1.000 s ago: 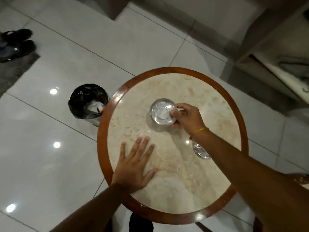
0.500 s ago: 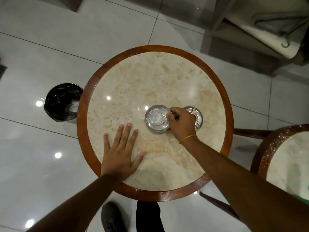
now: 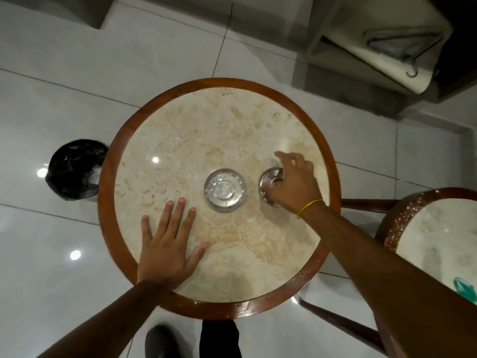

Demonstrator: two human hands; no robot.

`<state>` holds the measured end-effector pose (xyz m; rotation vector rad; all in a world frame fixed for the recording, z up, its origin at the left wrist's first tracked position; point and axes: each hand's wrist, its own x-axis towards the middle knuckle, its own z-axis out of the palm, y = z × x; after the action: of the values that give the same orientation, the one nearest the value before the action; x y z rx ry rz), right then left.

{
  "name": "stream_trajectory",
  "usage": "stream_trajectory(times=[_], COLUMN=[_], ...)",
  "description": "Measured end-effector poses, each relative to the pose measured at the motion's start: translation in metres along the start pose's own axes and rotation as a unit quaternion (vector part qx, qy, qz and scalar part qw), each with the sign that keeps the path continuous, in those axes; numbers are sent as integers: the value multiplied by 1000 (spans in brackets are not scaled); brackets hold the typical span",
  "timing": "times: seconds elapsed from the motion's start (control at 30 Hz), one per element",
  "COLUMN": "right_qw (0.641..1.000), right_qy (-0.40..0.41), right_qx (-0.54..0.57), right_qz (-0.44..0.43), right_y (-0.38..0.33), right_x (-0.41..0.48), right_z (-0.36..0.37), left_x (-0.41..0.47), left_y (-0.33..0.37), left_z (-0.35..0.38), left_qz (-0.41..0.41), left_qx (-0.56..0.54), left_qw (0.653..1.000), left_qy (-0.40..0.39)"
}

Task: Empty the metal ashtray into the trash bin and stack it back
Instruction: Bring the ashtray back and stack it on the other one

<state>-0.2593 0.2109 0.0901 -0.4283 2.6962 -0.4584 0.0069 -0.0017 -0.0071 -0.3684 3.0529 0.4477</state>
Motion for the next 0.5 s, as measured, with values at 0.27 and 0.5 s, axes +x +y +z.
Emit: stream_trajectory(times=[0.27, 0.5], right_qw=[986, 991], right_qy=[-91, -73], right_qx=[-136, -102], right_qz=[-41, -40], right_y=[5, -7], right_x=[0, -2], right_z=[10, 8], left_x=[0, 0], left_y=[0, -1], left_z=[2, 3], left_qz=[6, 7], left_qx=[4, 8], left_qw=[1000, 1000], left_qy=[8, 12])
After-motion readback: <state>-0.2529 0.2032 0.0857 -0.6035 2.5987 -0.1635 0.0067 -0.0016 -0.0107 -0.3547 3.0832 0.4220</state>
